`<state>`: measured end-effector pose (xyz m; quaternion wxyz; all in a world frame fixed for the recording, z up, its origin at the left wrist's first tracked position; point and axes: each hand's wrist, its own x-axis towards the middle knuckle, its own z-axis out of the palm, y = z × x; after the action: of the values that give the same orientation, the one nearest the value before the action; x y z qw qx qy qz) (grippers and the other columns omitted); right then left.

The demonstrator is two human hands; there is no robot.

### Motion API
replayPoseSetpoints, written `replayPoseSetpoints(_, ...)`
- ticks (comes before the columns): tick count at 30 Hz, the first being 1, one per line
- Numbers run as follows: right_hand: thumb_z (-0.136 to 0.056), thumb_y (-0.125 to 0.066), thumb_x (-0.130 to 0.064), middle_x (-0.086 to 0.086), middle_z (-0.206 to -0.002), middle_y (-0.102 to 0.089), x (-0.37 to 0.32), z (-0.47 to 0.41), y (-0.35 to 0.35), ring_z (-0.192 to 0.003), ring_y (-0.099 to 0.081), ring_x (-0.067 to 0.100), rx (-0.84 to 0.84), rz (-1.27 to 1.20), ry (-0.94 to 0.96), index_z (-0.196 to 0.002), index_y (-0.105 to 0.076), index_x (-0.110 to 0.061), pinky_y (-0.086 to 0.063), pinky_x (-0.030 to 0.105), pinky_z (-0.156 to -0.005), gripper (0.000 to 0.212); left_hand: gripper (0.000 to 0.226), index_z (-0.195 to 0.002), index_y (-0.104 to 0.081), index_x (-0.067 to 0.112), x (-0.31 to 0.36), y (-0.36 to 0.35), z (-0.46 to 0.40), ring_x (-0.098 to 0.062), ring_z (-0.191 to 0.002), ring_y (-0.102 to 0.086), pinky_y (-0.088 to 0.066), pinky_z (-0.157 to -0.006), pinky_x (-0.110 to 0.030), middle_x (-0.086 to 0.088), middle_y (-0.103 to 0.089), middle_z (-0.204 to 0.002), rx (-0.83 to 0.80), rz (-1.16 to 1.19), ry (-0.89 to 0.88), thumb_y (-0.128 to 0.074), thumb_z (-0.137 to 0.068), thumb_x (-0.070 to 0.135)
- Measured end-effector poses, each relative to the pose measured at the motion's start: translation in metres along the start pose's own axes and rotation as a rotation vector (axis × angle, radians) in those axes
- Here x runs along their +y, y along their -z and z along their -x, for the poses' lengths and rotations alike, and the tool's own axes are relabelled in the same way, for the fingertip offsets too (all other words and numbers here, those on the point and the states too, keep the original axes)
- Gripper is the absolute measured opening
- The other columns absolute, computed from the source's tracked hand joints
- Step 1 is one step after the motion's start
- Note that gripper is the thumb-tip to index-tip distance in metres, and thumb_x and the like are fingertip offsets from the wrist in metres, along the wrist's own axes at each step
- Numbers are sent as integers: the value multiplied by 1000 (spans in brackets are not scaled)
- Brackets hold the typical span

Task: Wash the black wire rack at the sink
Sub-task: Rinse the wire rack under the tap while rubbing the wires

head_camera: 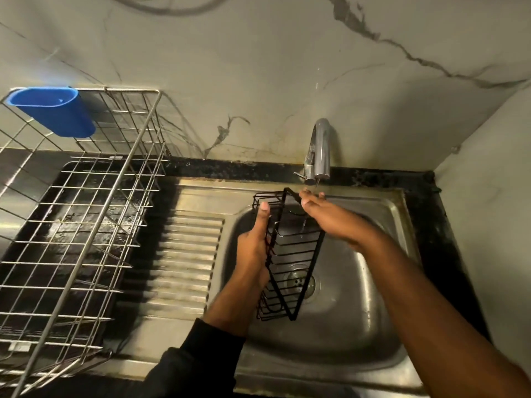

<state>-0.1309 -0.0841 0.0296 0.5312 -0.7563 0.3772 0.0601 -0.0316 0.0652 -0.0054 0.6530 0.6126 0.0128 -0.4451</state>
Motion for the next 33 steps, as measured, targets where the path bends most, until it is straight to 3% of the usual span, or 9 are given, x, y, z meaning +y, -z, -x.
replayPoseSetpoints(6,-104,-46,-38,-1,-120,-64,-16,-42,-5,-108,-59,15,292,-298,1,-129,-63,-18,-45,31,-92,36,79,-99,-80,15,-3,4,3,-36,-96,-72,-56,-94,-53,-20,-77,-103,-32,-34,32,-72,-62,84)
replayPoseSetpoints(9,-103,-46,-19,0,-84,-65,-19,-49,-3,-72,-58,9,412,-742,-24,-95,-67,-14,-45,23,-65,23,55,-94,-81,28,-2,12,-3,-42,-104,-72,-55,-95,-58,-19,-77,-105,-32,-11,-4,-69,-71,76)
replayPoseSetpoints(12,-103,-40,-16,0,-67,-55,-17,-47,-3,-53,-44,7,225,-1130,-174,-81,-58,-15,-34,17,-50,28,64,-103,-78,27,-9,16,-9,-35,-106,-71,-54,-96,-55,-16,-76,-108,-9,-5,5,-72,-67,81)
replayPoseSetpoints(17,-103,-40,-11,4,-61,-58,-21,-38,9,-53,-51,9,164,-1257,-226,-86,-58,-8,-39,14,-43,25,75,-92,-80,11,-13,16,-13,-21,-67,-64,-60,-63,-37,-11,-70,-82,-47,39,79,-69,-69,82)
replayPoseSetpoints(20,-104,-44,-13,5,-73,-63,-27,-25,15,-64,-59,11,112,-1019,-127,-88,-62,-8,-49,16,-54,24,69,-60,-70,14,-14,15,-14,-10,-44,-59,-49,-43,-22,2,-63,-55,-183,67,147,-49,-90,72)
replayPoseSetpoints(24,-101,-52,-9,9,-94,-72,-23,-4,26,-78,-70,13,200,-740,71,-110,-66,0,-58,21,-66,20,69,-48,-45,24,-16,15,-18,-10,-38,-43,-40,-49,-24,9,-42,-43,-210,152,230,-46,-85,82)
replayPoseSetpoints(28,-99,-58,-23,6,-125,-63,8,0,35,-102,-60,15,422,293,124,-127,-62,-15,-47,27,-82,29,72,-50,-43,20,-26,18,-18,-13,-37,-43,-43,-54,-30,4,-40,-42,-300,207,272,-47,-85,83)
replayPoseSetpoints(30,-99,-58,-34,9,-137,-54,27,0,34,-115,-56,22,322,432,101,-138,-54,-20,-46,33,-91,42,78,-49,-48,18,-29,18,-19,-15,-39,-46,-52,-63,-38,2,-44,-42,-376,194,314,-35,-87,85)
replayPoseSetpoints(33,-101,-47,-45,6,-127,-65,42,5,27,-111,-64,22,174,380,65,-134,-56,-25,-51,41,-97,40,74,-55,-53,22,-37,22,-17,-12,-47,-46,-32,-79,-43,6,-50,-48,-505,293,407,-27,-90,82)
